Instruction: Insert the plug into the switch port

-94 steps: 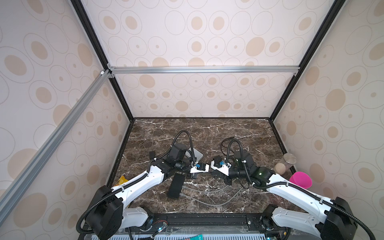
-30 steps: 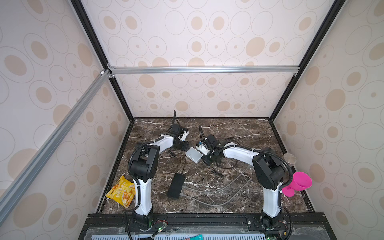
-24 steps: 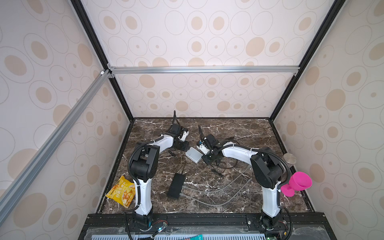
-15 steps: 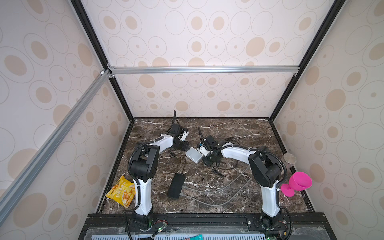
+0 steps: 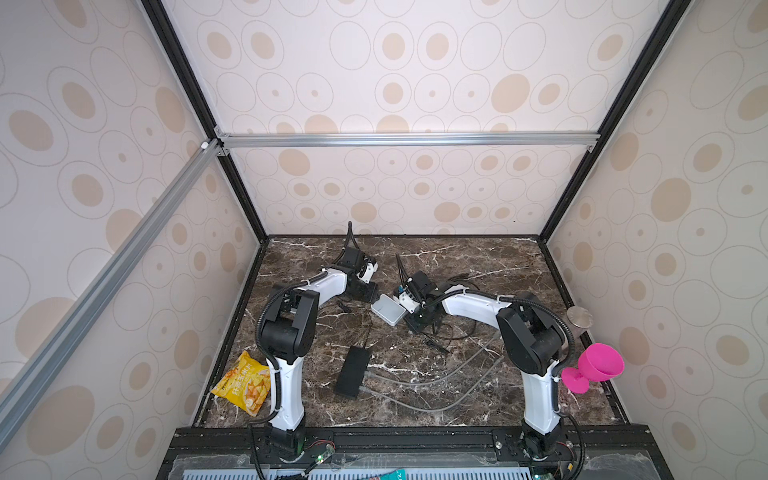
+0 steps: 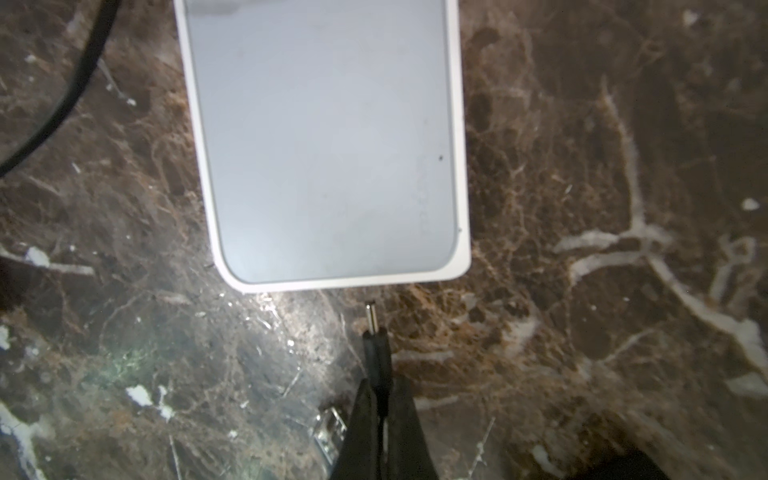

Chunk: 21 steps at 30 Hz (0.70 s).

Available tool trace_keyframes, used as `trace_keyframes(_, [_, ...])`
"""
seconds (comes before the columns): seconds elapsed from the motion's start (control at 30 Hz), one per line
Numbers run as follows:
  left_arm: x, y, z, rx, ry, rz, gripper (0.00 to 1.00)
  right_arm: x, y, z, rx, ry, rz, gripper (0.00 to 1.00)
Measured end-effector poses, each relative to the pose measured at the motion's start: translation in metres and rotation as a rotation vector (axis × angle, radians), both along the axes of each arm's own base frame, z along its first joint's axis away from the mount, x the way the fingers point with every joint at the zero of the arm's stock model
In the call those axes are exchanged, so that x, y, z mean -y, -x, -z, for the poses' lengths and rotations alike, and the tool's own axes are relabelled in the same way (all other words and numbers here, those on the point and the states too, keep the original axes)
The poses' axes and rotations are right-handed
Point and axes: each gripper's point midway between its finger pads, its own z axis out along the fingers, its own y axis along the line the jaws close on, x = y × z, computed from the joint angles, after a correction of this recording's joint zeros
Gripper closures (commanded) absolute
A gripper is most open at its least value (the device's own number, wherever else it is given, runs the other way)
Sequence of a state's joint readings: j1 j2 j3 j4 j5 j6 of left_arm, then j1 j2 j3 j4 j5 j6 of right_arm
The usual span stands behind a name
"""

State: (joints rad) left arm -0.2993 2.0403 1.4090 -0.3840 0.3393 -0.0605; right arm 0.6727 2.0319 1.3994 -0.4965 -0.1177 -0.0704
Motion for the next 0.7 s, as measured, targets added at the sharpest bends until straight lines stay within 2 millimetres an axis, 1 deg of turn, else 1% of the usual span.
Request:
trace_keyframes(0.4, [0.003,0.001,0.000,-0.007,0.015,0.008,0.49,-0.007,-0.007,-0.002,-0.004,-0.006,0.001,1.00])
trace_keyframes(0.7, [0.004,0.002,0.000,-0.013,0.019,0.010,0.49,-0.011,-0.008,0.000,-0.014,0.003,-0.004,1.00])
